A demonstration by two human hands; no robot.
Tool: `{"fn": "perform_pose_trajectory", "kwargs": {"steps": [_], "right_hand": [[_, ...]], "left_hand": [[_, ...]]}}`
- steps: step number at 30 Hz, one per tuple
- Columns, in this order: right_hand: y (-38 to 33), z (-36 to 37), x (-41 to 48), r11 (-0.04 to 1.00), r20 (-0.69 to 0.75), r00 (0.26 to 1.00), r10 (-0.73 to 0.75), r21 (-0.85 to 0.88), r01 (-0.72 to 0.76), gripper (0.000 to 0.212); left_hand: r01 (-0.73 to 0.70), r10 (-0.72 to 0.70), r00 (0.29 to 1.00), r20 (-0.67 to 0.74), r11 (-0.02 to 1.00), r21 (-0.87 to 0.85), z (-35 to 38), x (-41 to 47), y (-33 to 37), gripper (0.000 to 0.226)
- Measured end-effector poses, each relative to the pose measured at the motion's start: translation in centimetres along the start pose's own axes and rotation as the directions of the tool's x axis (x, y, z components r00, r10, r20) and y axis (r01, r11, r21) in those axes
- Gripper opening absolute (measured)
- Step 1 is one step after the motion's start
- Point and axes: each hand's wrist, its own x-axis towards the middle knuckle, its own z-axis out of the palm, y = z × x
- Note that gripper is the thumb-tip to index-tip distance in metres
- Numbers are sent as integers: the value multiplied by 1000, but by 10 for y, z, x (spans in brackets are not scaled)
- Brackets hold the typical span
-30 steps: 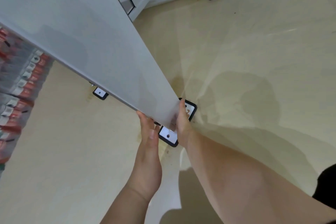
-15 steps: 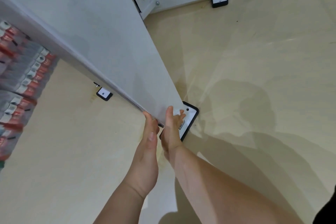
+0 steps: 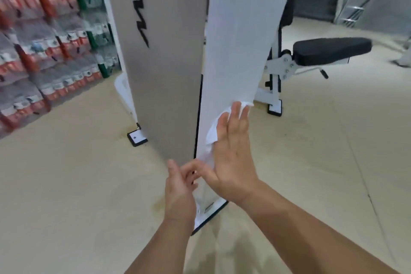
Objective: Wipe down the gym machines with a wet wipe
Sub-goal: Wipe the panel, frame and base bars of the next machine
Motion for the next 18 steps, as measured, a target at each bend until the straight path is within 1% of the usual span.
{"fn": "perform_pose_trajectory", "kwargs": {"steps": [1, 2, 3, 6, 8, 9, 11, 12, 13, 14, 15, 16, 17, 18], "right_hand": [[8, -9, 3, 988, 65, 993, -96, -118, 103, 121], [21, -18, 8, 945, 109, 973, -202, -238, 223, 112], [30, -28, 18, 888, 155, 953, -259, -350, 298, 105], [42, -37, 24, 697, 310, 850, -427, -486, 527, 96], [43, -42, 22, 578, 445, 772, -455, -512, 636, 92], [36, -41, 22, 531, 515, 739, -435, -515, 672, 90], [22, -33, 17, 436, 655, 667, -356, -515, 738, 91], [16, -26, 11, 402, 712, 631, -307, -504, 764, 92], [12, -18, 3, 366, 742, 605, -290, -498, 786, 93], [10, -8, -5, 345, 759, 589, -277, -494, 798, 92], [11, 2, -14, 319, 782, 567, -257, -486, 814, 91], [11, 11, -23, 287, 816, 530, -231, -464, 838, 88], [11, 20, -31, 251, 843, 494, -213, -441, 861, 86], [12, 28, -41, 213, 869, 457, -189, -418, 883, 83]], "left_hand": [[1, -1, 1000, -9, 1000, 1, -4, 6, -6, 89], [18, -18, 1000, 5, 1000, 0, -7, 8, -8, 87], [77, -77, 997, 22, 997, -5, -11, 11, -9, 86], [253, -249, 963, 108, 967, -24, -25, 14, -9, 90], [382, -387, 910, 150, 922, 59, -37, 19, -13, 90], [426, -447, 881, 154, 892, 149, -43, 22, -16, 87], [412, -488, 863, 126, 828, 381, -56, 24, -19, 66], [368, -475, 874, 104, 786, 497, -63, 27, -22, 51], [273, -432, 896, 104, 719, 639, -73, 33, -26, 34], [163, -405, 906, 126, 607, 778, -82, 39, -30, 24], [71, -411, 901, 135, 449, 890, -91, 46, -35, 29], [-7, -436, 890, 130, 273, 962, -99, 52, -39, 40], [-75, -468, 875, 122, 118, 990, -106, 58, -45, 52], [-149, -507, 853, 123, -11, 989, -111, 60, -51, 60]]}}
